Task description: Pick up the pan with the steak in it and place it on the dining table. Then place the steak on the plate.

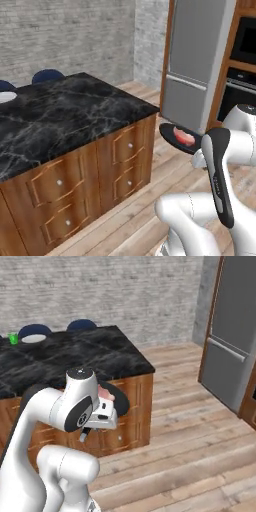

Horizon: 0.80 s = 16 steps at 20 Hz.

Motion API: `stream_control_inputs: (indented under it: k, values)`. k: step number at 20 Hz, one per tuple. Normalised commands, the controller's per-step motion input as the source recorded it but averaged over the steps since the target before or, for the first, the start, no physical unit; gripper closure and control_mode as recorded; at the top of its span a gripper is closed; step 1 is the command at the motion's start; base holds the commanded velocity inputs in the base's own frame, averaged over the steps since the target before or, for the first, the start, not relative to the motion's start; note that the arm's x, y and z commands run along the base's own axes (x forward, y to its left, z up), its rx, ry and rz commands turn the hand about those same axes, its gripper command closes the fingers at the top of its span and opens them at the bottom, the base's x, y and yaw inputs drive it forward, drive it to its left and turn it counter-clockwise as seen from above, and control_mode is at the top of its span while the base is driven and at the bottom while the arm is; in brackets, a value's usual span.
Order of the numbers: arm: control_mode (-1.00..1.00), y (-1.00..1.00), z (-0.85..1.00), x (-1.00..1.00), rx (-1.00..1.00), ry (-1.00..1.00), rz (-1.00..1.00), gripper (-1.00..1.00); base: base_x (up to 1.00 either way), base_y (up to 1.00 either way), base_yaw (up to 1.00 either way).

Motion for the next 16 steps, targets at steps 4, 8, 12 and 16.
stream_control_inputs:
  k: [4, 8, 12, 16]
  values:
    - [1.00, 0.00, 0.00, 0.00, 0.00, 0.00, 0.00, 1.00, -0.05, 0.00, 0.50]
    - [1.00, 0.00, 0.00, 0.00, 0.00, 0.00, 0.00, 1.00, -0.10, 0.01, 0.49]
    - [1.00, 0.00, 0.00, 0.00, 0.00, 0.00, 0.00, 1.00, -0.13, 0.02, 0.31]
    - [1.00, 0.00, 0.00, 0.00, 0.00, 0.00, 0.00, 1.00, 0.00, 0.31, 0.02]
